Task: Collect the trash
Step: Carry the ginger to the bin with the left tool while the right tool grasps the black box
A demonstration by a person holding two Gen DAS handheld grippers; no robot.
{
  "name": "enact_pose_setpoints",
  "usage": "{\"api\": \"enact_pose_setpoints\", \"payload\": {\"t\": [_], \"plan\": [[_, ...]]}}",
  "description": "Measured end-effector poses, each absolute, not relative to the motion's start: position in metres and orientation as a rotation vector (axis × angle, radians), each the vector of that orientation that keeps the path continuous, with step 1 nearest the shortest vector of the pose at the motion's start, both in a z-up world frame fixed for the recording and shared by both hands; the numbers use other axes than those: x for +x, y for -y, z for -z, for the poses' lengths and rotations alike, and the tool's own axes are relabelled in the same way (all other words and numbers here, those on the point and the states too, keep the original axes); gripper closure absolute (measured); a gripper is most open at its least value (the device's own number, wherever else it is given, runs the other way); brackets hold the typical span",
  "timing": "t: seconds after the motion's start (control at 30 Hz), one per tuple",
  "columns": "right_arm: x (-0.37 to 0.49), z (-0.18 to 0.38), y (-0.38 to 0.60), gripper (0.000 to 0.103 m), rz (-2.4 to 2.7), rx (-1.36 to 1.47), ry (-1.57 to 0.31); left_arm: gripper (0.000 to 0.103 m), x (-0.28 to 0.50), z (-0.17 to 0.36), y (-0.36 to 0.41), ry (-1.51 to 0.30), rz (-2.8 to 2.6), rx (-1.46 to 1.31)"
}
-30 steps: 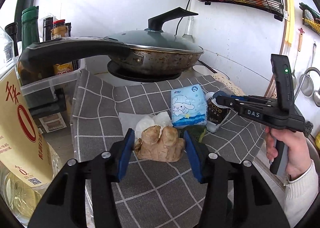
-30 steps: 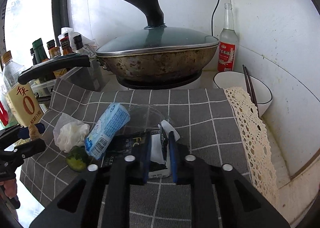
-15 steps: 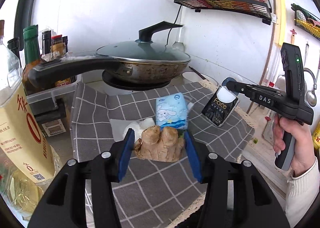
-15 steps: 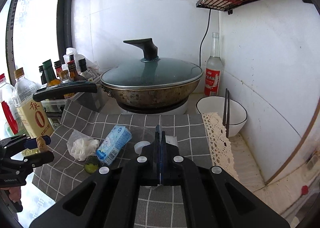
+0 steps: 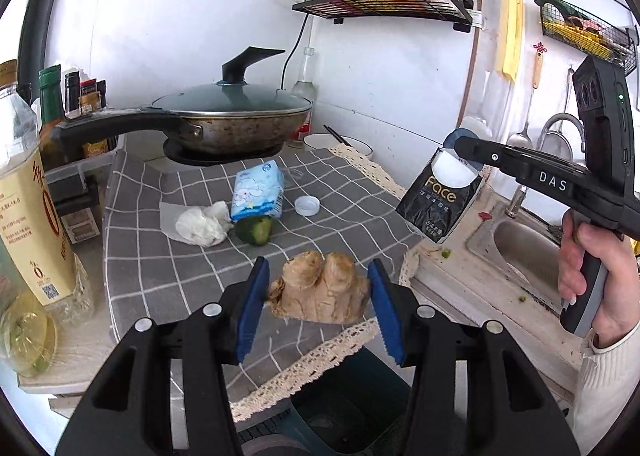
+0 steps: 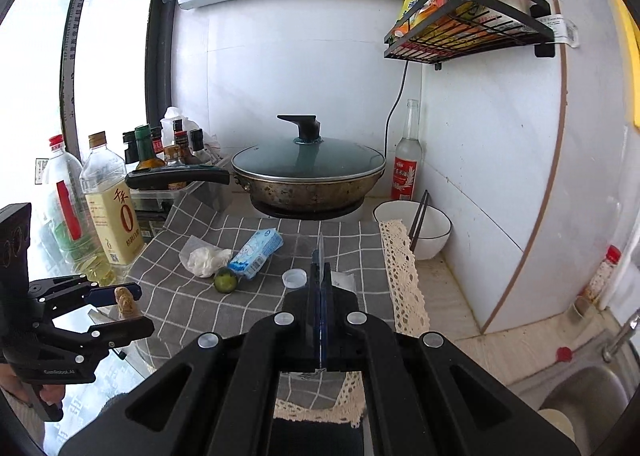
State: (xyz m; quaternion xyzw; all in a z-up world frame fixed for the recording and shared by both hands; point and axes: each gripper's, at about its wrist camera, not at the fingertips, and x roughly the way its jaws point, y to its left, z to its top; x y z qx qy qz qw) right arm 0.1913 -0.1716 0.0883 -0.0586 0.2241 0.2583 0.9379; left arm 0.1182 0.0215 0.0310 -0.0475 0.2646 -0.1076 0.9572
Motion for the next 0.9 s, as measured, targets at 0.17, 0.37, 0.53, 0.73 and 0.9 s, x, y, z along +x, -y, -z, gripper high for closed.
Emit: {"api": "enact_pose_setpoints", "payload": {"t": [0.17,0.37,0.53,0.73,0.9], "plan": [[0.161,-0.065,0.180,0.103,-0.526,-0.134,-0.496,0.050,0.098,-0.009,-0.005,-0.566,0.237,-0.094],[0.140,-0.023,0.184,0.103,-0.528,-0.132,-0.568,0.050,0.083,0.024,0.006,-0.610,0.248,-0.099],[0.129,0.013,0.182,0.103,-0.537,-0.139,-0.628,0.050,0.073,0.054,0.011,-0.654,0.259,-0.098],[0.123,0.059,0.176,0.103,-0.536,-0.161,-0.703,0.050,0.067,0.093,0.006,-0.700,0.253,-0.119],[0.121,0.095,0.171,0.103,-0.529,-0.171,-0.765,0.050,0.064,0.124,0.006,-0.757,0.264,-0.143]]}}
